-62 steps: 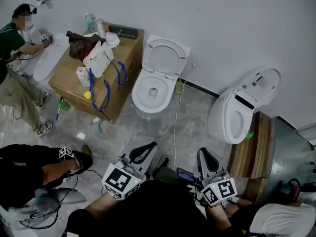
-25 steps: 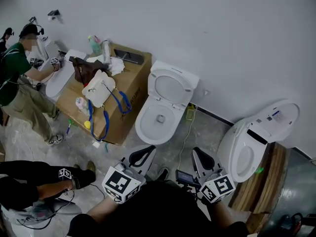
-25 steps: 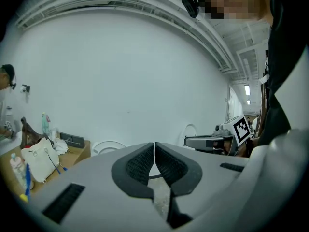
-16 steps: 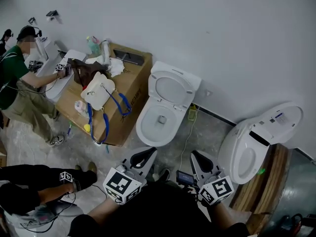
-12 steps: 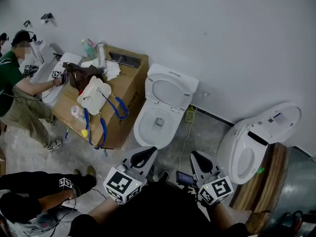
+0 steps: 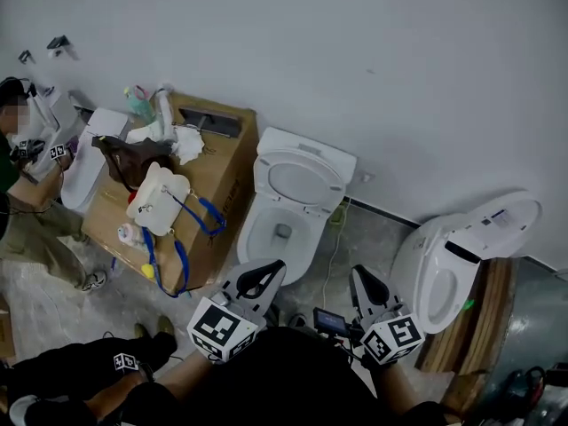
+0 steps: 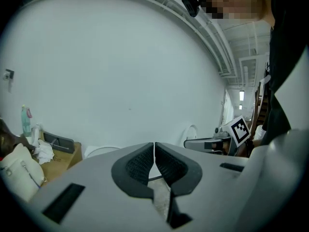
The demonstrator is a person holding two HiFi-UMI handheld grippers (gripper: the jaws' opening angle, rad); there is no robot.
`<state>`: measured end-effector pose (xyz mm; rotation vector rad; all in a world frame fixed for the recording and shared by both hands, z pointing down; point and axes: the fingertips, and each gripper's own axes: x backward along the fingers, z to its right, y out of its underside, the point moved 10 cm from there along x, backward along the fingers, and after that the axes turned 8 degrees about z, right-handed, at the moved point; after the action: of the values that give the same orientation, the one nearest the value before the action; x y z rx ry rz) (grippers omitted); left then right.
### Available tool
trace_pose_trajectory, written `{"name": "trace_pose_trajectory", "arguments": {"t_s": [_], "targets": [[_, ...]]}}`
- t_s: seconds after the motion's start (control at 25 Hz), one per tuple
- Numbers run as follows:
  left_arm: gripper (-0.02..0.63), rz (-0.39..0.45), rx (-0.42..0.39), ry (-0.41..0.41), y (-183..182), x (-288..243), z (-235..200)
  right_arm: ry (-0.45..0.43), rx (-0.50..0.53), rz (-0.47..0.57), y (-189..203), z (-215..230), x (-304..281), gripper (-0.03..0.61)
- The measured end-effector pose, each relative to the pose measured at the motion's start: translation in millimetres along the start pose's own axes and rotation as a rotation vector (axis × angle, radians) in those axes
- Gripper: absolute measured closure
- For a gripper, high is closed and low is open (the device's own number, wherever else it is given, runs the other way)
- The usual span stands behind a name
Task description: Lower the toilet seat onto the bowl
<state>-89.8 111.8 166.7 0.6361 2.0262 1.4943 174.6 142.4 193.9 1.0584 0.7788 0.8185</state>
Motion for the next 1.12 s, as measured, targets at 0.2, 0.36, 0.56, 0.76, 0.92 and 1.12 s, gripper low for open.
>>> {"name": "trace_pose_trajectory", "arguments": {"t_s": [0.2,0.36,0.56,0.76,0.92,1.12], "targets": [[0.592,0.007,0.005,-0.003,-8.4,-12.8,-48.9,0.038,0.005,-0.011,-2.8,0.0,-43.4,0.532],[0.592,0.009,-0.026,-0.004,-17.0,-19.5,-83.4,0.079,0.051,-0.019,-11.9,-4.5,-70.5,0.532],[0.592,0.01,-0.133,-0.014,-27.4,-37.7,-124.9,0.097,0.144,-0.028,-26.3,1.0,-104.9,0.532],[0.592,-0.016,-0.257,0.019,-19.4,-75.3,-157.0,0.063,0.321,-0.111,-28.8,29.3,-139.2,0.532],[0.592,-0.088,-0.273,0.027,-2.4,-119.7,-185.2,0.002,0.454,-0.21,-21.2,70.2,-170.2,0.532],[0.589,-0.202,-0.391,-0.02,15.5,-175.5,-208.1,-0.02,0.446,-0.255,-11.3,129.9,-200.6,0.531]]}}
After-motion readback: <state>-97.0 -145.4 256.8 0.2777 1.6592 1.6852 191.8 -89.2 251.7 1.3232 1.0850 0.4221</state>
